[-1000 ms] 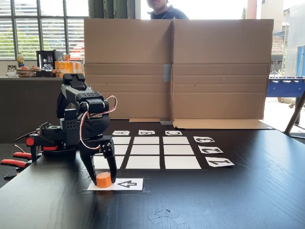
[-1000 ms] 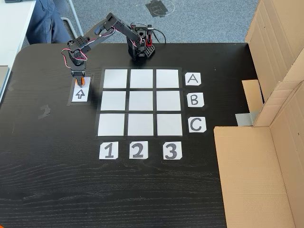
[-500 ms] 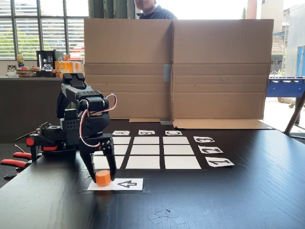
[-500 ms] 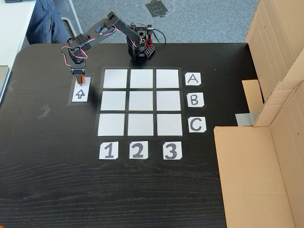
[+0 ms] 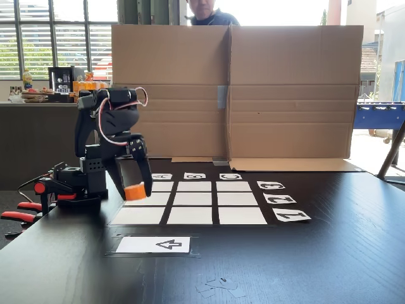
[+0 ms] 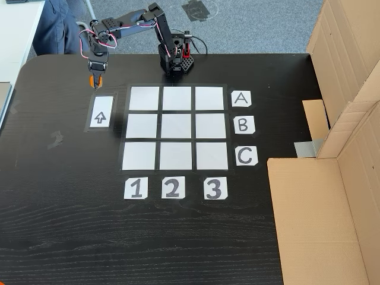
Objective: Pick up the round, orange token and place it in the grid on square A1.
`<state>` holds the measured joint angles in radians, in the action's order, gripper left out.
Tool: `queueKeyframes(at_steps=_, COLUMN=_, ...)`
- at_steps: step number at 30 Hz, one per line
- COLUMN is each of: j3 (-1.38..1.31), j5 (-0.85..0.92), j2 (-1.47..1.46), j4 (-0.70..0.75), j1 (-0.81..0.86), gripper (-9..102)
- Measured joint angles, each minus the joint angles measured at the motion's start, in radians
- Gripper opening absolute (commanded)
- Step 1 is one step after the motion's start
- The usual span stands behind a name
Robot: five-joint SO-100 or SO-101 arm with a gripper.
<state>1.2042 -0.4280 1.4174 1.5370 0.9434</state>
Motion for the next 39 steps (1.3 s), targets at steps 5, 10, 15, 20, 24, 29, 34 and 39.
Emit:
queueKeyframes(at_steps=5, j3=0.109, j5=0.002, j2=0.198, j4=0.0, j1=0.0, gripper=10)
queueKeyframes(at_steps=10, j3=0.259, j5=0.008, j2=0.413, j4=0.002, j1=-0.002, gripper=10)
queueKeyframes(at_steps=15, j3=0.426, j5=0.02, j2=0.595, j4=0.005, j1=-0.025, gripper=10)
queueKeyframes(at_steps=20, j3=0.6, j5=0.043, j2=0.738, j4=0.005, j1=-0.057, gripper=9)
queueKeyframes(at_steps=24, j3=0.724, j5=0.054, j2=0.805, j4=0.005, j1=-0.094, gripper=9)
queueKeyframes(at_steps=29, j3=0.845, j5=0.067, j2=0.844, j4=0.008, j1=-0.153, gripper=9)
queueKeyframes(at_steps=34, j3=0.917, j5=0.081, j2=0.838, j4=0.006, j1=-0.207, gripper=9)
queueKeyframes(at_steps=39, j3=0.942, j5=0.106, j2=0.779, j4=-0.009, j1=-0.229, gripper=9)
